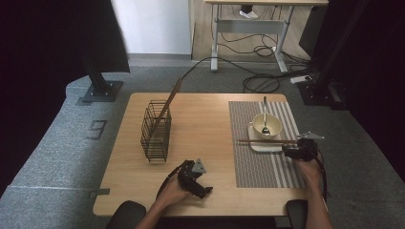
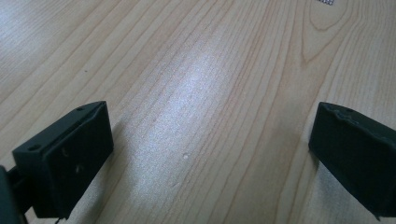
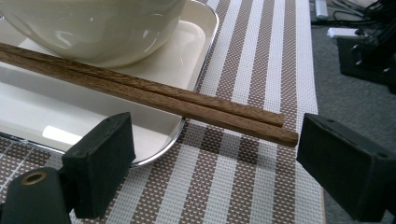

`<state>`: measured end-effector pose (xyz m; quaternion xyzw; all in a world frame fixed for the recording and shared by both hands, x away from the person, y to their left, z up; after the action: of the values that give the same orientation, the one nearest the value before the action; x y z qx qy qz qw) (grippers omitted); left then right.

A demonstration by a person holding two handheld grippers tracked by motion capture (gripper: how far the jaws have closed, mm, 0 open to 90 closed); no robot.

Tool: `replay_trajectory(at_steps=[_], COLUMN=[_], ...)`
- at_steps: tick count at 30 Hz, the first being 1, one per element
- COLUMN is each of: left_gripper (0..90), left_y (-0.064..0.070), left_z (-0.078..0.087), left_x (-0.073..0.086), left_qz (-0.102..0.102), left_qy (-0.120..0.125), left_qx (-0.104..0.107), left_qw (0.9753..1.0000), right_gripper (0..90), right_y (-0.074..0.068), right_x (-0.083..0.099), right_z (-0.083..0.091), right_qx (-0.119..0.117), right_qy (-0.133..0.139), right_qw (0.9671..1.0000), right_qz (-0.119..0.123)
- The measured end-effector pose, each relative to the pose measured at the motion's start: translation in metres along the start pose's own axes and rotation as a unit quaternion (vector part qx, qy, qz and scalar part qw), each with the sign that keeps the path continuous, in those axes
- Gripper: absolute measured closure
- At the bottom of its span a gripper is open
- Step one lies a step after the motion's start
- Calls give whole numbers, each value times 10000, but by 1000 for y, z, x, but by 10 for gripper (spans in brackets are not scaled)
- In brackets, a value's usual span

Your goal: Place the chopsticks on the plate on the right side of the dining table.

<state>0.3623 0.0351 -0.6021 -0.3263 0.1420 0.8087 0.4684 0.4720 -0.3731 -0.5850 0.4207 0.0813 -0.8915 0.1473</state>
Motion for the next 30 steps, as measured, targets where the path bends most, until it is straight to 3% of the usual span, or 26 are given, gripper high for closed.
replay_trajectory(at_steps=[7,30], left_gripper=[0,0], left_y=[0,1], left_z=[0,-1], left_x=[0,-1], left_qz=[0,-2], left_qy=[-3,-11], left_qx=[-6,-8], left_qw=[10000,10000], right_gripper=[129,159], right_y=[1,-2], right_x=[1,0], right_z=[0,-1], right_qx=[-44,-91], right_qy=[24,28], right_qw=[9999,10000], right_qz=[-89,-4])
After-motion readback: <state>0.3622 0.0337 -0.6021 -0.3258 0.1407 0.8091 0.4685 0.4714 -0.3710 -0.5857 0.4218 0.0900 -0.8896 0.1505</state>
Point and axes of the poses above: each handheld gripper's, and its own axes: z roughly backward along the jaws, x roughly out of its underside, y roughly to its right, the point moved 6 cm from there along -z, roughly forward along the jaws, and after that the axes turned 7 degrees about -x, right-handed, at the moved point
